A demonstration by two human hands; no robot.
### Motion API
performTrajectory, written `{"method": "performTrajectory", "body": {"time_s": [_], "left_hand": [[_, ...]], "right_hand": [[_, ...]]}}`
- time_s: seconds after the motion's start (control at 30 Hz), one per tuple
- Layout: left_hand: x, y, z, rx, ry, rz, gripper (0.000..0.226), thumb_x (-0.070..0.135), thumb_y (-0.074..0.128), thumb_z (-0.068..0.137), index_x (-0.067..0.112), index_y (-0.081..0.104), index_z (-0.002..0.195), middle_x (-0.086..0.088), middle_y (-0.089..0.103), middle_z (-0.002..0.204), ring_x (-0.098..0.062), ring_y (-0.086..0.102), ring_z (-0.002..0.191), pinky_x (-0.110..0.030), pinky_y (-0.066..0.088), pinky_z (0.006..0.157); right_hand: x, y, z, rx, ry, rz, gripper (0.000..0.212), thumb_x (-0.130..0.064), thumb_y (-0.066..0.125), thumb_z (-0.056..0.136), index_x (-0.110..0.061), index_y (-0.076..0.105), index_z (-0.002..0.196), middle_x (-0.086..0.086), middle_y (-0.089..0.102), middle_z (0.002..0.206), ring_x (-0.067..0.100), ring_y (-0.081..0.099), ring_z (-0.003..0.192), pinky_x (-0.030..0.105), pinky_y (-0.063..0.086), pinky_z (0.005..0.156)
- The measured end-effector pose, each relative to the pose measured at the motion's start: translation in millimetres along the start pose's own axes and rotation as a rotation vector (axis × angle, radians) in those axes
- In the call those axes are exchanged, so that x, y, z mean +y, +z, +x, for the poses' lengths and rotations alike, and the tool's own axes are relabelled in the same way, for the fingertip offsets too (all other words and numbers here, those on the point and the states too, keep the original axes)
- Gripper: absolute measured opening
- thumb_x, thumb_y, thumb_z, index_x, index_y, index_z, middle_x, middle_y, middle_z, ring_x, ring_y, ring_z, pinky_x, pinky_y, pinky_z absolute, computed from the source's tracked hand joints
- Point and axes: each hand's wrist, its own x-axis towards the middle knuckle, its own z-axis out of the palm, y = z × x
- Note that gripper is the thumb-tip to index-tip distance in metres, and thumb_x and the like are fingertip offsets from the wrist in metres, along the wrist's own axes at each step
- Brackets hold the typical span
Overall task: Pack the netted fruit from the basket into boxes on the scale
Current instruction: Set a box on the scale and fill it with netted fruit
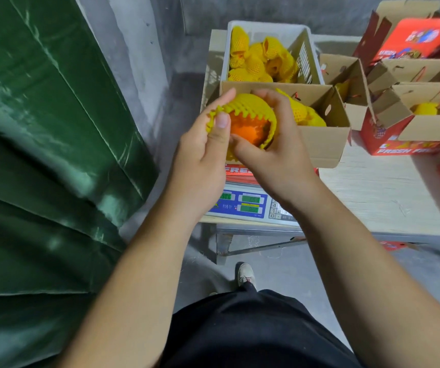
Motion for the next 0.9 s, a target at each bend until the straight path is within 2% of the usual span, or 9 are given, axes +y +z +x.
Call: {"method": "performTrajectory", "body": {"time_s": [0.1,0.2,0.27,0.4,0.5,0.6,0.7,0.83,0.9], "left_hand": [[-1.5,-6.3,2.3,-0.031,0.004,0.027,0.04,0.041,0.04,0.113,0.034,0.056,0.148,0.012,0.065,0.141,-0.002,0.064,0.126,-0.017,0.052,0.099],[-3.3,-12.9,5.8,-0.1,-0.049,-0.005,0.047,0.06,0.042,0.106,0.043,0.057,0.147,0.012,0.055,0.154,-0.003,0.057,0.136,-0.028,0.05,0.11],[-5.6,-16.3,8.4,-0.087,-0.147,-0.155,0.051,0.071,0.044,0.099,0.049,0.059,0.142,0.016,0.058,0.15,-0.007,0.061,0.132,-0.035,0.056,0.103],[-13.4,-24.0,13.7,-0.053,-0.536,-0.529,0.06,0.05,0.072,0.092,0.027,0.055,0.144,-0.007,0.069,0.138,-0.026,0.072,0.118,-0.043,0.062,0.087],[-23.7,-24.3,16.4,-0.053,-0.618,-0.621,0.052,0.04,0.075,0.09,0.016,0.066,0.135,-0.013,0.075,0.125,-0.025,0.076,0.108,-0.034,0.063,0.078],[-31.5,-28.6,23.6,0.106,-0.658,-0.611,0.052,0.042,0.084,0.079,0.019,0.072,0.125,-0.011,0.078,0.117,-0.021,0.078,0.09,-0.031,0.062,0.068],[-39.3,-37.2,32.5,0.205,-0.621,-0.552,0.06,0.042,0.087,0.069,0.023,0.069,0.123,-0.01,0.079,0.113,-0.025,0.079,0.086,-0.032,0.061,0.066],[-36.8,-32.1,53.4,0.197,-0.594,-0.504,0.054,0.041,0.082,0.071,0.023,0.067,0.12,-0.011,0.08,0.107,-0.026,0.078,0.081,-0.032,0.06,0.063],[-33.6,-24.6,69.0,0.159,-0.617,-0.48,0.056,0.041,0.08,0.073,0.022,0.064,0.124,-0.011,0.079,0.106,-0.025,0.077,0.08,-0.032,0.06,0.062]], "right_hand": [[3.3,1.3,1.1,0.065,0.004,0.003,0.067,-0.023,0.085,0.086,-0.015,0.045,0.138,0.002,0.062,0.123,0.01,0.071,0.102,0.024,0.059,0.076],[3.1,6.1,1.1,0.106,0.031,0.025,0.064,-0.017,0.083,0.087,-0.012,0.042,0.136,0.003,0.062,0.115,0.005,0.071,0.093,0.021,0.058,0.068],[2.6,5.7,1.1,0.106,0.057,0.017,0.063,-0.011,0.08,0.089,-0.011,0.038,0.136,0.001,0.058,0.114,-0.001,0.069,0.091,0.018,0.057,0.066],[3.2,8.9,1.3,-0.133,0.031,-0.121,0.071,-0.009,0.079,0.084,-0.015,0.035,0.14,0.005,0.051,0.127,0.011,0.06,0.115,0.034,0.056,0.092],[9.0,6.4,11.1,-0.444,0.025,-0.224,0.089,-0.021,0.079,0.083,-0.019,0.025,0.154,0.005,0.033,0.149,0.021,0.041,0.141,0.047,0.043,0.114],[19.4,-30.2,51.3,-0.32,0.021,-0.278,0.078,-0.029,0.064,0.089,-0.025,0.026,0.158,-0.004,0.033,0.155,0.016,0.034,0.147,0.048,0.035,0.12],[43.2,-81.2,108.6,-0.183,0.167,-0.579,0.078,-0.046,0.058,0.089,-0.031,0.03,0.159,0.002,0.035,0.162,0.03,0.03,0.15,0.059,0.029,0.121],[87.1,-106.8,164.7,-0.417,0.479,-1.191,0.087,-0.05,0.066,0.094,-0.043,0.012,0.161,0.02,0.025,0.165,0.05,0.025,0.149,0.062,0.027,0.119],[98.3,-104.5,178.4,-0.468,0.609,-1.187,0.077,-0.047,0.06,0.1,-0.036,0.016,0.163,0.02,0.022,0.165,0.048,0.024,0.151,0.059,0.025,0.121]]}}
